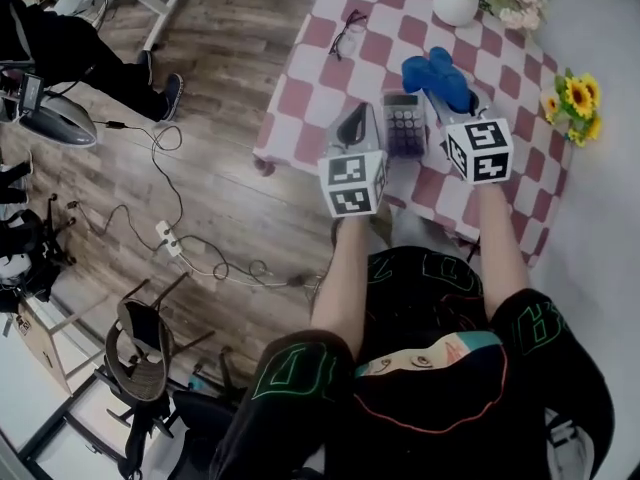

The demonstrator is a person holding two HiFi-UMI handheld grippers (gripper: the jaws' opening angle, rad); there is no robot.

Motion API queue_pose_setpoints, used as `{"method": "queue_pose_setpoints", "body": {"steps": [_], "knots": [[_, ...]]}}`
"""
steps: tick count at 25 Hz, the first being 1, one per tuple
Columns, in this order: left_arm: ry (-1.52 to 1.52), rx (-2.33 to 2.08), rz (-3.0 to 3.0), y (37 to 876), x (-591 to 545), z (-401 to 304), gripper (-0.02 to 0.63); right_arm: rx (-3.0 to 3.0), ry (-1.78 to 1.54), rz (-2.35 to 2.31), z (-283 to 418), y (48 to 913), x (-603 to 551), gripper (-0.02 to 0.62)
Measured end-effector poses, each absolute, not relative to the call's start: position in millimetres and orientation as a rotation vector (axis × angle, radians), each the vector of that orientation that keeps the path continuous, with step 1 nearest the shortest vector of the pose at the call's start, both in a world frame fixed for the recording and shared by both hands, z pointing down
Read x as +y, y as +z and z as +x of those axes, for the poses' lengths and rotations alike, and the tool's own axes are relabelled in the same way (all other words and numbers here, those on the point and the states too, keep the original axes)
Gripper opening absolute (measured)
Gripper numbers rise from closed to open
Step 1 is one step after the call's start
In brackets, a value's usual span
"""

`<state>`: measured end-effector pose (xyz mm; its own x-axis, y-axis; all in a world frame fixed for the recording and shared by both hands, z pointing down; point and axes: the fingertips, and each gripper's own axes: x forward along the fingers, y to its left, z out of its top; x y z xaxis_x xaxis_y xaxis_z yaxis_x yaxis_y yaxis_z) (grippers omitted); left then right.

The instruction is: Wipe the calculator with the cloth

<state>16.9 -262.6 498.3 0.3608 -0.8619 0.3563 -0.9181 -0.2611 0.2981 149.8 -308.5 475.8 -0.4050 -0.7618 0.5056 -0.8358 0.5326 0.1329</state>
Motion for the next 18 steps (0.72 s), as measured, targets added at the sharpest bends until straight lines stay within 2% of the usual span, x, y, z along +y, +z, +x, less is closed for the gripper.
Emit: {"method": "queue_pose_setpoints", "body": {"steps": [18], "knots": [[0.163,-1.619,2.059,523.5,-295.0,-5.0,0.011,-2.114,-0.161,0.721,76.4,556.8,-306.3,0.101]]}}
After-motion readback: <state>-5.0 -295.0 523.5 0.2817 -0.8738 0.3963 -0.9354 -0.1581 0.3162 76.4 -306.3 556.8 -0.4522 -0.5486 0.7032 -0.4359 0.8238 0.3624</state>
